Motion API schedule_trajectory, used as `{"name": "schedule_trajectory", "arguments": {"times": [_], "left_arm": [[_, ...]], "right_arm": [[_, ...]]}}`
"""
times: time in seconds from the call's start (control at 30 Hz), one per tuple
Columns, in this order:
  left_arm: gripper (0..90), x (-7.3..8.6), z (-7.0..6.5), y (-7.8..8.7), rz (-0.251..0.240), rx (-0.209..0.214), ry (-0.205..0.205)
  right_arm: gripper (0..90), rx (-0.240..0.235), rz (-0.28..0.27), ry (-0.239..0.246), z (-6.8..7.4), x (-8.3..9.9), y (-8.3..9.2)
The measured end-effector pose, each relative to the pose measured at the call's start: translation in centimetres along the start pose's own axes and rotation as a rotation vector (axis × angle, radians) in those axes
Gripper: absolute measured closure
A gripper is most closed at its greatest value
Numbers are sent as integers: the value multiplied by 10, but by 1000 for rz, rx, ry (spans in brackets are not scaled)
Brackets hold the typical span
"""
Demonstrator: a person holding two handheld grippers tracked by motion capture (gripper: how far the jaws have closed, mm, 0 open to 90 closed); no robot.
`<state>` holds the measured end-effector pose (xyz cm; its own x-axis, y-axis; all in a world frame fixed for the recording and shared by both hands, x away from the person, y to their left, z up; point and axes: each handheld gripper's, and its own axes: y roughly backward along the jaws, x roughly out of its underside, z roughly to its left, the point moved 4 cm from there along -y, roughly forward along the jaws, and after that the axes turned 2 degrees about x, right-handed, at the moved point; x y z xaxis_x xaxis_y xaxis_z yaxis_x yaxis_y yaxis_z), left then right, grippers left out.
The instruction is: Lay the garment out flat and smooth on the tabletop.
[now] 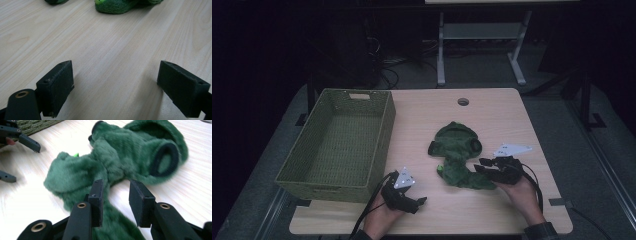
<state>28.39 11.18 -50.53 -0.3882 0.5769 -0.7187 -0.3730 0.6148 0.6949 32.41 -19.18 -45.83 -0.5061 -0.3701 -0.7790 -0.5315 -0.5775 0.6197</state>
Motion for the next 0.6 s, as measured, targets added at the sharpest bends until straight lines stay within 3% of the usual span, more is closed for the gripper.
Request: {"name": "schedule_trajectory", "arguments": {"times": [0.23, 0.6], "left_arm": [[132, 0, 0, 0, 1, 2, 0], [131, 0, 0, 0, 0, 2, 1]], "right_arm": [[615, 21, -31, -21, -9, 11, 21], [585, 27, 8, -54, -20, 45, 43]]}}
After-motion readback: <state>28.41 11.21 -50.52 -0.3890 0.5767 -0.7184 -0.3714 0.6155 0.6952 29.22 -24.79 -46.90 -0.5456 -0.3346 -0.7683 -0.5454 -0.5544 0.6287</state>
